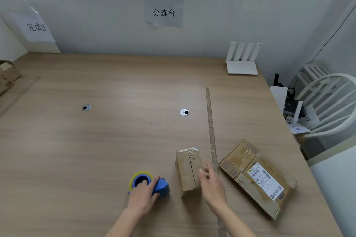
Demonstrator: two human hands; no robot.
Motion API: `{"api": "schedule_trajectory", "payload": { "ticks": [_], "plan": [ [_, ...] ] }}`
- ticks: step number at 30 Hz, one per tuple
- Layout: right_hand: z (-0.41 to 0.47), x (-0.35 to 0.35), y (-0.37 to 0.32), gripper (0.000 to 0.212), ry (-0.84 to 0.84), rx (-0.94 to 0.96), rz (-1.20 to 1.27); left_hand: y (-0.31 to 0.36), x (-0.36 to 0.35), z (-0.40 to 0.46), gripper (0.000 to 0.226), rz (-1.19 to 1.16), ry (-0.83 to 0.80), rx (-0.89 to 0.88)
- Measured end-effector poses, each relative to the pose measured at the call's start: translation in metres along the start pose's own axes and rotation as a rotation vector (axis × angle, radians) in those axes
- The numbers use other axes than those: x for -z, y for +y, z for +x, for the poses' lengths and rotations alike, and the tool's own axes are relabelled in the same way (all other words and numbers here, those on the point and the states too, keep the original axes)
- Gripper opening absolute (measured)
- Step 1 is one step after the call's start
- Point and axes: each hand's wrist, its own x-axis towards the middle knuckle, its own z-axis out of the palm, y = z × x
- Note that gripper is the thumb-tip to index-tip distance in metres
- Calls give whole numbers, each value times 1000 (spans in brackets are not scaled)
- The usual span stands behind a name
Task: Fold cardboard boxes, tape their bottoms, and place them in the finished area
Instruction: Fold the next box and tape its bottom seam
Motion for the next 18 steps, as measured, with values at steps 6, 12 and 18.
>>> {"api": "schedule_trajectory", "payload": {
  "ticks": [6,12,18],
  "plan": [
    [6,17,7,49,-97,-85,103,15,-6,0,64,54,70,9],
    [16,13,-5,42,-213,-67,252,78,16,7,48,-669,98,-111],
    [23,34,-16,48,-209,-4,307,104,36,11,61,-1040,54,4]
  ]
}}
